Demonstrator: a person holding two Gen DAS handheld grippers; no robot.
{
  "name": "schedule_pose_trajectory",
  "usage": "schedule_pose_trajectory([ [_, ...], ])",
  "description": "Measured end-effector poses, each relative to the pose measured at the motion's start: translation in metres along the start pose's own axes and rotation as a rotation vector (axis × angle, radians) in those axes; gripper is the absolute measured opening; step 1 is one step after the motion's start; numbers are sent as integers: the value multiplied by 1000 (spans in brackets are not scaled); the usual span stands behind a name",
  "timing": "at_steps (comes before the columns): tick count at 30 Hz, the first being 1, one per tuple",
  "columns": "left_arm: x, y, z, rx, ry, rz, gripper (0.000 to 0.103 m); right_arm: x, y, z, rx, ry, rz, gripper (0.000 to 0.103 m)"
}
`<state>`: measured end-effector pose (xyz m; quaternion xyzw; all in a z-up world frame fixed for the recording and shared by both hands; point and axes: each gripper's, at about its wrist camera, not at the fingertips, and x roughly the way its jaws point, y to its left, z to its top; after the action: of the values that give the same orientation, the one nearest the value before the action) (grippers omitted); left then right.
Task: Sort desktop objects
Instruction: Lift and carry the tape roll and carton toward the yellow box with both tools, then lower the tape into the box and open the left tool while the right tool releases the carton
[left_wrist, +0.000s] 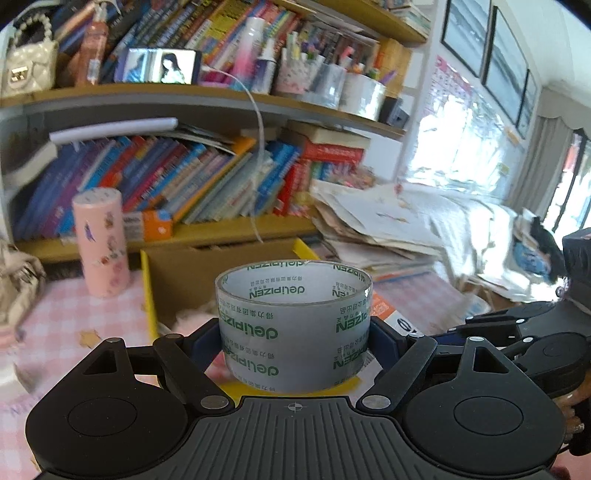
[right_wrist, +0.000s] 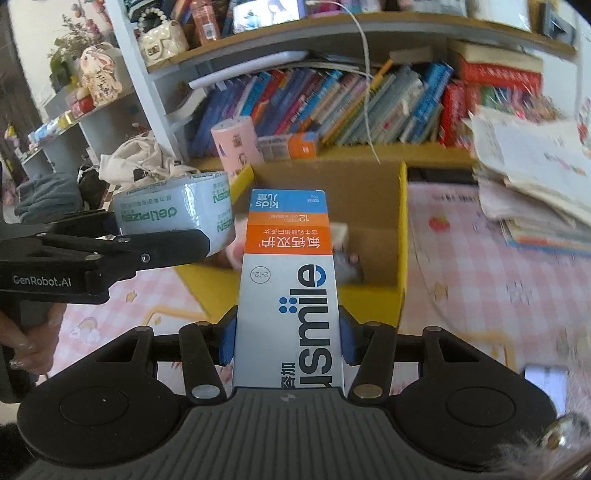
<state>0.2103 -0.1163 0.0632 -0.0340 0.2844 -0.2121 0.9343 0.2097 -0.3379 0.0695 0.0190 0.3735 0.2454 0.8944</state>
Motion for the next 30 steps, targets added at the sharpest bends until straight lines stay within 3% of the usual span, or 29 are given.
schedule_pose_trajectory([
  [8,38,15,24,37,9,88,84,49,-13,52,-67,-35,9,49],
  [13,61,24,39,60,16,142,84,97,-30,66,-76,32,-21,49],
  [19,98,39,40,72,81,186,84,142,-42,71,-108,123,-16,49],
  [30,142,56,35,102,174,235,84,191,-36,77,-218,227,-25,50],
])
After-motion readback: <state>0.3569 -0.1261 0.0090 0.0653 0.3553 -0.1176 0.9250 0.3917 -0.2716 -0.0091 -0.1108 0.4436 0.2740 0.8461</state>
